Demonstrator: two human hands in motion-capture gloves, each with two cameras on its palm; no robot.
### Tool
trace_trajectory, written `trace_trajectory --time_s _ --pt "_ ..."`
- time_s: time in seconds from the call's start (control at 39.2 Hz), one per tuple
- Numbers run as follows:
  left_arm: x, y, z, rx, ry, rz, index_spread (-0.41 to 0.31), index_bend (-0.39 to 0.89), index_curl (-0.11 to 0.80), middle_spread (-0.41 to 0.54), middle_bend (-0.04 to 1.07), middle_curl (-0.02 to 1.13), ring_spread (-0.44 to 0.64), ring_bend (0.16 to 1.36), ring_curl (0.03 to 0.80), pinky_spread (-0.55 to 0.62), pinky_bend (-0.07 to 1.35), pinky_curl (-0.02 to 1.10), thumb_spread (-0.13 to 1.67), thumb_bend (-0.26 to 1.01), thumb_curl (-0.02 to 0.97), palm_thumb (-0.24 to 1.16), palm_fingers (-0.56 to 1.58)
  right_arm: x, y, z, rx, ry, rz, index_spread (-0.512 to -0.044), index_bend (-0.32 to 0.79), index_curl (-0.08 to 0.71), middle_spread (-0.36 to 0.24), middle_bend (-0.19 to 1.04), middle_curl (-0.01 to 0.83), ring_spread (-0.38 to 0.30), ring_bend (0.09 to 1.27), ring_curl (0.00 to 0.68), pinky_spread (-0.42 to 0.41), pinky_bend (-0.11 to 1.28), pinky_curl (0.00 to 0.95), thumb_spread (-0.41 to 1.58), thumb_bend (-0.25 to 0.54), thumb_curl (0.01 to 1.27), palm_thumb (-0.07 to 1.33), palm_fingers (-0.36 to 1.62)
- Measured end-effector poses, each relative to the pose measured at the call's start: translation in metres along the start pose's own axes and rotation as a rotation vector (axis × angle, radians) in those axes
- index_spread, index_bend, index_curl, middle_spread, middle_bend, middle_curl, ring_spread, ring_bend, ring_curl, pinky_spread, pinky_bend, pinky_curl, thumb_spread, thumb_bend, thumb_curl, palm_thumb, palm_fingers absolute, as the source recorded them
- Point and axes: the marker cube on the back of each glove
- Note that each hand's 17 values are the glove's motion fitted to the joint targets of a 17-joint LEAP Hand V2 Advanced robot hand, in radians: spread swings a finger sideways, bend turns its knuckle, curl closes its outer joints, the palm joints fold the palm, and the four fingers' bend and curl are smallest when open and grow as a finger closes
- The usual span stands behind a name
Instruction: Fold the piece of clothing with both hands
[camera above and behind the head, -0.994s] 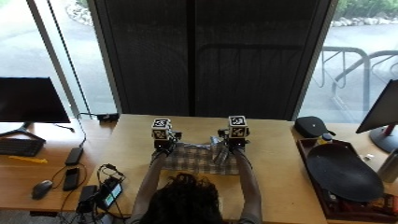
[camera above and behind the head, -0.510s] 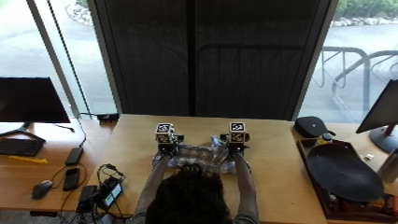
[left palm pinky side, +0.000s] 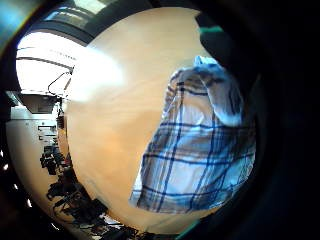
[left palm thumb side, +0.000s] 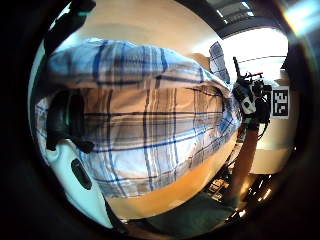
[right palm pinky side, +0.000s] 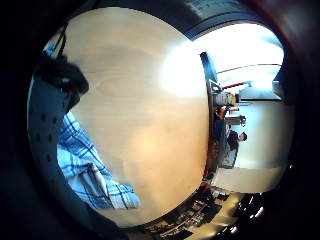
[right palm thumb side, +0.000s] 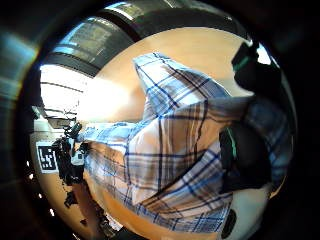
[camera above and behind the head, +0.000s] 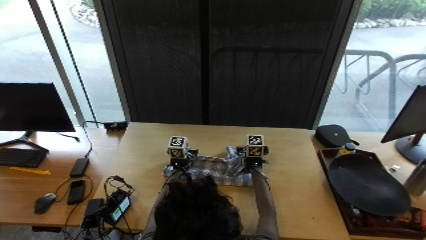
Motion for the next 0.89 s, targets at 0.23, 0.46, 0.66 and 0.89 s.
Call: trace_trajectory --time_s 0.23,0.46,0.66,0.89 --pt "0.003 0.024 -0.031 0.135 -0.099 0.068 -0.098 0.07 0.328 -0.040 0.18 0.45 0.13 0.46 0.400 0.26 0.36 0.34 1.24 -0.03 0.392 0.89 0.38 0.011 0.026 -0.031 0.072 -0.091 0.001 -0.318 0.11 0.330 -0.153 0.12 0.414 -0.151 0.43 0.429 -0.057 0.66 0.423 1.21 -0.009 0.38 1.00 0.53" --pt "0.010 0.056 -0.029 0.112 -0.148 0.120 -0.079 0.12 0.303 0.025 0.18 0.42 0.21 0.51 0.390 0.32 0.40 0.36 1.28 -0.04 0.359 0.72 0.32 0.011 0.086 -0.033 0.049 -0.474 -0.214 -0.327 0.10 0.280 -0.061 0.11 0.334 -0.017 0.37 0.378 0.055 0.81 0.425 1.23 -0.017 0.41 0.94 0.29" --pt "0.039 0.067 0.007 -0.123 0.105 0.199 -0.094 0.18 0.327 0.044 0.18 0.41 0.24 0.50 0.375 0.34 0.39 0.36 1.39 -0.01 0.330 0.65 0.34 0.028 0.123 0.002 -0.185 -0.486 -0.332 -0.328 0.14 0.264 -0.029 0.18 0.316 0.053 0.40 0.358 0.115 0.81 0.397 1.23 -0.061 0.40 0.78 0.33" --pt "0.037 0.058 0.041 -0.186 0.143 0.202 -0.095 0.19 0.360 0.074 0.14 0.39 0.28 0.45 0.364 0.36 0.45 0.38 1.55 -0.02 0.258 0.48 0.24 0.046 0.131 0.030 -0.355 -0.132 -0.229 -0.343 0.17 0.297 -0.023 0.19 0.329 0.072 0.34 0.349 0.180 0.68 0.362 1.18 -0.041 0.37 0.64 0.27"
